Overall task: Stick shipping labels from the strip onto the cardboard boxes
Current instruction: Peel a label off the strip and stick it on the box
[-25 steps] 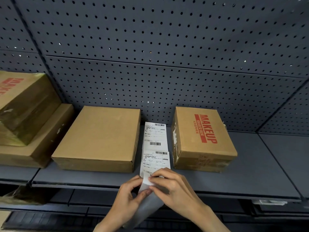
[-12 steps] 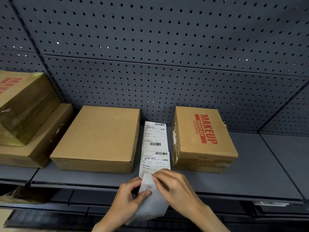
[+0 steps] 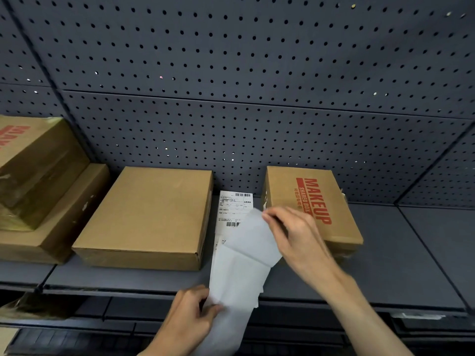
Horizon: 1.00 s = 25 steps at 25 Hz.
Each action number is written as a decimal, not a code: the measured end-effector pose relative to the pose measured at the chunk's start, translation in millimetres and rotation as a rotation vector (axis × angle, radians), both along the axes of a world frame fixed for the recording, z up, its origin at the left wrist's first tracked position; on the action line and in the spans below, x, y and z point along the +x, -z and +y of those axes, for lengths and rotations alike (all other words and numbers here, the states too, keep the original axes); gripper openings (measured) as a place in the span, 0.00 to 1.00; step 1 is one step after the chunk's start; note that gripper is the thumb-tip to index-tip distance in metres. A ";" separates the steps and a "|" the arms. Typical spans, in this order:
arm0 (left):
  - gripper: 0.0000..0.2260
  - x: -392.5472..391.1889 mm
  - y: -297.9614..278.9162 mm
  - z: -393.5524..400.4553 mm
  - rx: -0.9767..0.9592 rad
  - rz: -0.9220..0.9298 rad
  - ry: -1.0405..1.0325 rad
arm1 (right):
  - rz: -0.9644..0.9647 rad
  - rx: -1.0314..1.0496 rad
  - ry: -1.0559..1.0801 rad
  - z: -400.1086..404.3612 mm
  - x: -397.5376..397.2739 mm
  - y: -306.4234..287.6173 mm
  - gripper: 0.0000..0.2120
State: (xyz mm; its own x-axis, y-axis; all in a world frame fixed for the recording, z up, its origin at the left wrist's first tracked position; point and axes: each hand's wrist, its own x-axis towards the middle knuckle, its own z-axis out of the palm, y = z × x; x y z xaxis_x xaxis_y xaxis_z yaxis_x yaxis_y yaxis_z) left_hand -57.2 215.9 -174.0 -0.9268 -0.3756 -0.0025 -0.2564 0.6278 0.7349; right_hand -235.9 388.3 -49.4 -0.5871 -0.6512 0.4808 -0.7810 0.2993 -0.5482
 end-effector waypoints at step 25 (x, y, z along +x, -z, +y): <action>0.15 -81.2 -144.4 28.4 0.491 0.329 -0.036 | 0.781 -0.062 0.125 15.1 -25.6 -77.2 0.06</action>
State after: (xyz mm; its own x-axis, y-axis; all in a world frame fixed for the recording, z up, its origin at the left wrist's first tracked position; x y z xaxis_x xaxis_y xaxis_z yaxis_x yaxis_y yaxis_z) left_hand -138.3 244.3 -29.7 -0.8949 -0.4345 0.1016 0.0194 0.1896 0.9817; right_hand -261.5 403.3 27.7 -0.1322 -0.5609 0.8172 -0.9090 0.3973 0.1257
